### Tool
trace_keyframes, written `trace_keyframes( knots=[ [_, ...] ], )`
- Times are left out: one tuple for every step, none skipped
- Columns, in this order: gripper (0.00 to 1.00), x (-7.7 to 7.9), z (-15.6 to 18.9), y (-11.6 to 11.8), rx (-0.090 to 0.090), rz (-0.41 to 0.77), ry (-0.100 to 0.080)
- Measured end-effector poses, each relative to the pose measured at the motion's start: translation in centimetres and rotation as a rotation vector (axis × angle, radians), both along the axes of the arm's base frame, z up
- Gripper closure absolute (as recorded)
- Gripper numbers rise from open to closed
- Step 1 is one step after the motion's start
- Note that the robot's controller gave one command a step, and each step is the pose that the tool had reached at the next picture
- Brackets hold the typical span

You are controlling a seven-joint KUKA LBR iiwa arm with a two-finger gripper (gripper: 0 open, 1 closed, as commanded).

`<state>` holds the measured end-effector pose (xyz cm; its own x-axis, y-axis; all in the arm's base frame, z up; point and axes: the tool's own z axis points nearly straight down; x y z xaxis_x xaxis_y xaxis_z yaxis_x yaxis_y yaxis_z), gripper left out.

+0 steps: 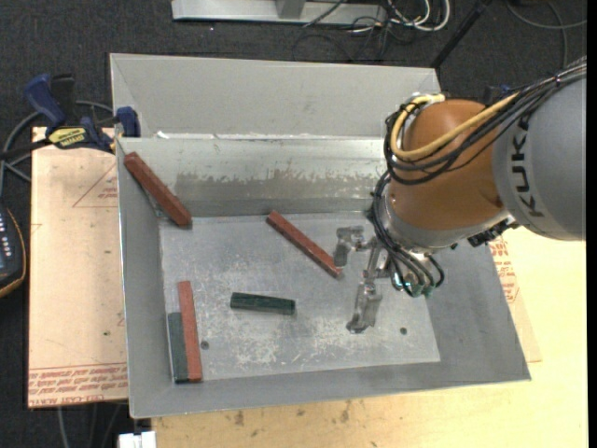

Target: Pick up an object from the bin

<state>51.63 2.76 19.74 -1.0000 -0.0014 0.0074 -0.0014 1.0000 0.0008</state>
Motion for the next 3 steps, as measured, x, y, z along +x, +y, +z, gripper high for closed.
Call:
trace_keyframes(
  knots=[
    [0.0,3.2,-6.0,3.9,0.001,-0.069,-0.003],
    [0.0,2.1,-13.2,7.4,0.001,-0.045,-0.001],
    [1.0,2.4,-12.7,7.2,0.001,-0.05,-0.01]
  ],
)
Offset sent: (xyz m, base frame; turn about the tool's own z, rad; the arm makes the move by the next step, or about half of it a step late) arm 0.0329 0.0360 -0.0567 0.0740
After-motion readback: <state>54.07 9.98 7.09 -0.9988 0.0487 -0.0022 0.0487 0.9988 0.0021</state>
